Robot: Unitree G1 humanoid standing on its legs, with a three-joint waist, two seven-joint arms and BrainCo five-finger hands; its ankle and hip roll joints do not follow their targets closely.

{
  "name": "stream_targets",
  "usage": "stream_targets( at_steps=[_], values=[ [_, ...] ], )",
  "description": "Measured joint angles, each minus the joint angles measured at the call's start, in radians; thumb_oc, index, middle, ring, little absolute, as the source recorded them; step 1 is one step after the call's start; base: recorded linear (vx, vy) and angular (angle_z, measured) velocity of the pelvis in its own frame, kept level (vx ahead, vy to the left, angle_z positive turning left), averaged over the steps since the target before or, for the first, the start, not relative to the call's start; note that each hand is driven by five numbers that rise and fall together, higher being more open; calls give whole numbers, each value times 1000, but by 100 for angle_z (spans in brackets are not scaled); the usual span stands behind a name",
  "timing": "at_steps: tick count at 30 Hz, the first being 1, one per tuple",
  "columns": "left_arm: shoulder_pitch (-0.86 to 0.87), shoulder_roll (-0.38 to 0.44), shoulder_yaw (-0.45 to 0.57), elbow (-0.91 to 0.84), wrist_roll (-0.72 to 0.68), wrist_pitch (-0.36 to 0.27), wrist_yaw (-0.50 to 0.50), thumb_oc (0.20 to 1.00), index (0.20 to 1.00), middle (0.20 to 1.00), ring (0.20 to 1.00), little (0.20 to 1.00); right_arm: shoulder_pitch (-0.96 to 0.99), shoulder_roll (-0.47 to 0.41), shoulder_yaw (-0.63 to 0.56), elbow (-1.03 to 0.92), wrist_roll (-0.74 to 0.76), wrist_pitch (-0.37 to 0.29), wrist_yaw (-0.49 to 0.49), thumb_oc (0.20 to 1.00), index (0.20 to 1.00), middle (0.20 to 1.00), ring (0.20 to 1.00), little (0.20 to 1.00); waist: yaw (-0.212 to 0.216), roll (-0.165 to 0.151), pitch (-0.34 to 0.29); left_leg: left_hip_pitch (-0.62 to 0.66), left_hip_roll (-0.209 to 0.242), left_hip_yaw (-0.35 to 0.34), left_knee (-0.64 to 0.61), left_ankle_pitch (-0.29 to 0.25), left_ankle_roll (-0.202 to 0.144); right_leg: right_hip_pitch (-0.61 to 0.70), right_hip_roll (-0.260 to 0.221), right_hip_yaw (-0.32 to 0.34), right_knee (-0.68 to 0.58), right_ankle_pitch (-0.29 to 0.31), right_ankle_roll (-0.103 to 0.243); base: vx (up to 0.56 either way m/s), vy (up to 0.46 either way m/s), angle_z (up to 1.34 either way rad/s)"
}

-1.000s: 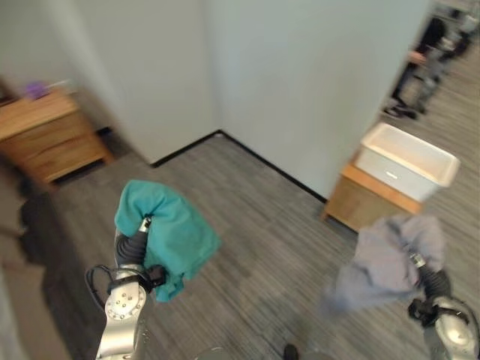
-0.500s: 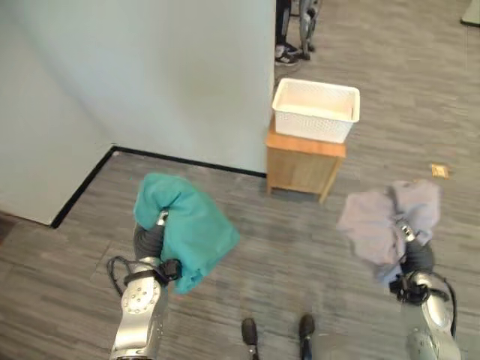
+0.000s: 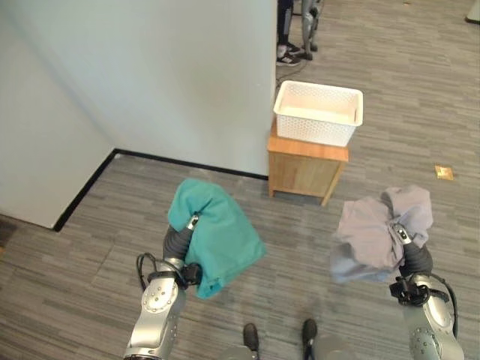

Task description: Pick up bed clothes into laundry basket.

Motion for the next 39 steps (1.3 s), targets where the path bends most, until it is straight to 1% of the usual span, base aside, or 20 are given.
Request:
stream_targets(
  at_steps=[3, 6, 9, 11, 12, 13, 14, 16, 17, 18, 19, 20, 21, 24, 27, 30, 32, 34, 36, 39],
  values=[
    [5, 20, 4, 0, 1, 8, 2, 200, 200, 200, 200, 200, 17, 13, 27, 0, 0, 4, 4, 200, 200, 200, 200, 200, -8, -19, 5, 12, -22, 7, 5, -14, 20, -90, -23, 54, 26, -34, 26, 383, -116, -8],
    [5, 24, 7, 8, 1, 10, -2, 200, 200, 200, 200, 200, 33, 31, 26, 2, 8, 10, 14, 200, 200, 200, 200, 200, -31, -28, 0, 10, -18, -14, 5, -31, 13, -103, -49, 55, -291, 7, 9, 404, -173, 21],
    [-9, 21, 8, 47, 3, 9, -1, 200, 200, 200, 200, 200, 37, 33, 24, 14, 9, 13, 13, 200, 200, 200, 200, 200, -38, -42, -10, 26, 1, -31, 6, -56, -20, -101, -65, 37, -435, 70, 15, 522, -324, 21],
    [-4, 18, 6, 67, 5, 10, -1, 200, 200, 200, 200, 200, 38, 35, 25, 15, 9, 17, 14, 200, 200, 200, 200, 200, -36, -43, -19, 54, 39, -39, 6, -80, -54, -70, -63, -40, -455, 91, 7, 327, -272, 9],
    [14, 13, 10, 67, 10, 10, -2, 200, 200, 200, 200, 200, 32, 29, 25, 38, 9, 17, 17, 200, 200, 200, 200, 200, -31, -38, -23, 99, 84, -32, 5, -101, -81, -45, -43, -93, -440, 153, -9, 356, -370, 5],
    [30, 10, 15, 67, 10, 10, -3, 200, 200, 200, 200, 200, 9, 18, 35, 69, 9, 18, 13, 200, 200, 200, 200, 200, -28, -21, -29, 110, 137, -30, 49, -120, -107, -24, 1, -129, -415, 164, -17, 343, -374, -1],
    [31, 11, 17, 70, 10, 10, -3, 200, 200, 200, 200, 200, 0, 19, 37, 84, 9, 20, 13, 200, 200, 200, 200, 200, -33, -23, -33, 104, 152, -30, 88, -129, -120, -13, 12, -123, -414, 166, -19, 249, -358, -8],
    [33, 6, 29, 79, 9, 9, 0, 200, 200, 200, 200, 200, -30, 13, 54, 101, 10, 22, 14, 200, 200, 200, 200, 200, -19, -56, -58, 20, 197, -47, 313, -107, -128, 20, 49, -146, -412, 170, -112, 398, -567, -10],
    [23, -1, 32, 82, 0, 13, -3, 200, 200, 200, 200, 200, -48, 0, 53, 104, 23, 7, 14, 200, 200, 200, 200, 200, -11, -49, -58, -67, 227, -75, 507, -91, -140, 33, 76, -166, -383, 125, -170, 492, -584, -28],
    [-5, -8, 28, 78, -1, 9, -3, 200, 200, 200, 200, 200, -56, -4, 42, 113, 29, 8, 5, 200, 200, 200, 200, 200, 20, -73, -42, -140, 249, -76, 711, -54, -131, 68, 83, -152, -385, 134, -221, 344, -277, -21],
    [-5, -8, 28, 78, -1, 9, -3, 200, 200, 200, 200, 200, -56, -4, 42, 113, 29, 8, 5, 200, 200, 200, 200, 200, 20, -73, -42, -140, 249, -76, 711, -54, -131, 68, 83, -152, -385, 134, -221, 353, -273, -12],
    [-11, -18, 20, 71, -1, 13, -8, 200, 200, 200, 200, 200, -49, -7, 30, 95, 29, -4, -14, 200, 200, 200, 200, 200, 36, -94, -29, -270, 232, -92, 891, -32, -124, 156, 96, -139, -436, 91, -249, 377, -114, 12],
    [-21, -20, 15, 66, -2, 8, -8, 200, 200, 200, 200, 200, -51, -10, 21, 85, 29, -5, -31, 200, 200, 200, 200, 200, 56, -119, -16, -321, 217, -39, 881, -26, -127, 198, 85, -148, -460, 97, -241, 380, -39, 19],
    [-32, -19, -3, 73, -38, 10, -8, 200, 200, 200, 200, 200, -66, -21, 17, 81, 28, -10, -39, 200, 200, 200, 200, 200, 56, -111, -6, -399, 195, 59, 657, 2, -119, 278, 107, -179, -532, 79, -235, 442, 18, 15],
    [-35, -23, -16, 71, -38, 10, -15, 200, 200, 200, 200, 200, -58, -35, 23, 77, 25, -6, -39, 200, 200, 200, 200, 200, 66, -78, -12, -374, 106, 80, 366, 33, -113, 341, 143, -175, -582, 60, -221, 432, 49, -5],
    [-25, -28, -17, 70, -37, 11, -20, 200, 200, 200, 200, 200, -31, -45, 23, 48, 6, 11, -34, 200, 200, 200, 200, 200, 80, -53, -23, -262, 4, 104, 236, 92, -67, 405, 166, -144, -601, 34, -196, 355, 112, -29],
    [-28, -30, -16, 71, -34, 13, -20, 200, 200, 200, 200, 200, -25, -50, 23, 23, 4, 12, -32, 200, 200, 200, 200, 200, 66, -46, -28, -168, -22, 106, 131, 82, 11, 432, 165, -139, -579, -12, -166, 321, 146, -6],
    [-34, -31, -16, 71, -33, 15, -21, 200, 200, 200, 200, 200, -51, -48, 26, 20, -8, 14, -32, 200, 200, 200, 200, 200, 64, -45, -28, -111, -32, 111, 71, 95, 34, 389, 148, -127, -447, -55, -118, 146, 88, -3],
    [-45, -21, -17, 71, -29, 21, -21, 200, 200, 200, 200, 200, -79, -58, 31, 12, -53, 23, -32, 200, 200, 200, 200, 200, 66, -35, -23, -55, -29, 90, 30, 87, 45, 274, 111, -118, -153, -135, -50, 161, 20, 14],
    [-70, 0, -16, 70, -27, 23, -19, 200, 200, 200, 200, 200, -81, -83, 15, -42, -103, 31, -27, 200, 200, 200, 200, 200, 45, -45, -26, -18, -71, 15, 18, 64, 47, 173, 38, -71, -17, -175, -34, 252, -77, 60]
  ],
)
